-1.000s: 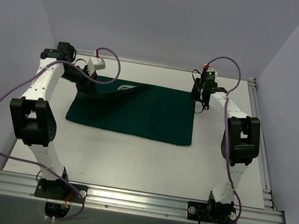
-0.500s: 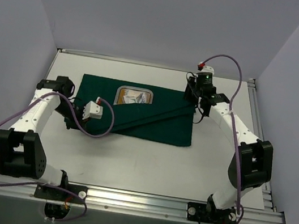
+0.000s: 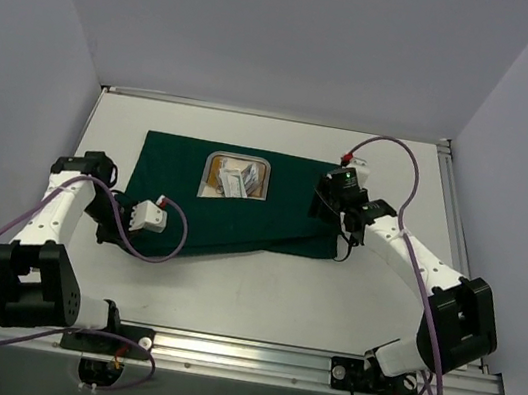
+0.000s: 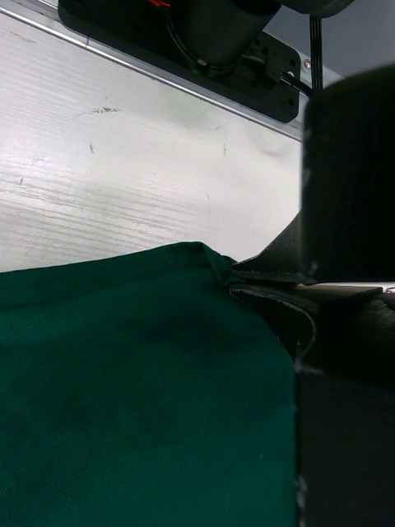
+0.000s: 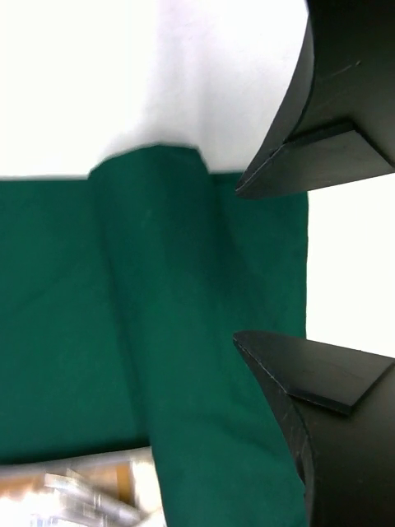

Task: Open and lay out the surgical kit
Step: Open the surgical kit at the center of the board.

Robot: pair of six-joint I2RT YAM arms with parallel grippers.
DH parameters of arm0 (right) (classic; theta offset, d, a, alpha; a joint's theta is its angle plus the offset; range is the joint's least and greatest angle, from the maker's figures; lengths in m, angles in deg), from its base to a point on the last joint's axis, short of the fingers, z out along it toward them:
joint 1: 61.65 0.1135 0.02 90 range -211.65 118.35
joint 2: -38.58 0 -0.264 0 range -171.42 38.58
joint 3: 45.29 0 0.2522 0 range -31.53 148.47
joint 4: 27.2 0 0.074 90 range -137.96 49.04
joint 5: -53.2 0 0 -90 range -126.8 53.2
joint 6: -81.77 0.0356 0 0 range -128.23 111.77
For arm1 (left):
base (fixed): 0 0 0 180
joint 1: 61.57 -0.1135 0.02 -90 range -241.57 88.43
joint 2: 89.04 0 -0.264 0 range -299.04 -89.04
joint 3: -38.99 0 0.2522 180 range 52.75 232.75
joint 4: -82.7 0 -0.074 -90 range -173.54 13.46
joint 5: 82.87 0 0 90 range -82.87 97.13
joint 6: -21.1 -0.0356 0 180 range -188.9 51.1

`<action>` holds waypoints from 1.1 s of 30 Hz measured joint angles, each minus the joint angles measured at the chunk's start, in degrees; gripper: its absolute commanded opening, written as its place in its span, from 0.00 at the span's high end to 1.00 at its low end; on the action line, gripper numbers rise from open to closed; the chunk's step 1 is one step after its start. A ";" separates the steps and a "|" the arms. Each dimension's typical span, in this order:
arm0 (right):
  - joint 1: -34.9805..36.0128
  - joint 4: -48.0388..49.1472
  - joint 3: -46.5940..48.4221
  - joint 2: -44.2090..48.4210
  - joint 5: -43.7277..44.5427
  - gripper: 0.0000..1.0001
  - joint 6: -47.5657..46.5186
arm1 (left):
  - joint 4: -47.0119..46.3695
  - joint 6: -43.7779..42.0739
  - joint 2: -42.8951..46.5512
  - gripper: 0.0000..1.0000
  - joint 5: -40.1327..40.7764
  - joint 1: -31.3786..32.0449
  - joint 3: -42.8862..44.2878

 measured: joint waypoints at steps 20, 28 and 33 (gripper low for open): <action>-13.70 18.60 -8.57 -11.28 -12.92 0.53 -0.81 | 0.07 -0.96 -4.11 0.98 -0.59 -1.36 1.38; -14.99 21.09 -10.84 -11.39 -14.86 0.94 -0.55 | 0.09 -0.61 -4.50 0.98 -1.14 -2.03 2.86; -15.39 18.60 -10.84 -9.94 -13.79 1.00 -0.13 | 0.17 -0.94 -4.57 0.98 -2.93 -3.56 5.09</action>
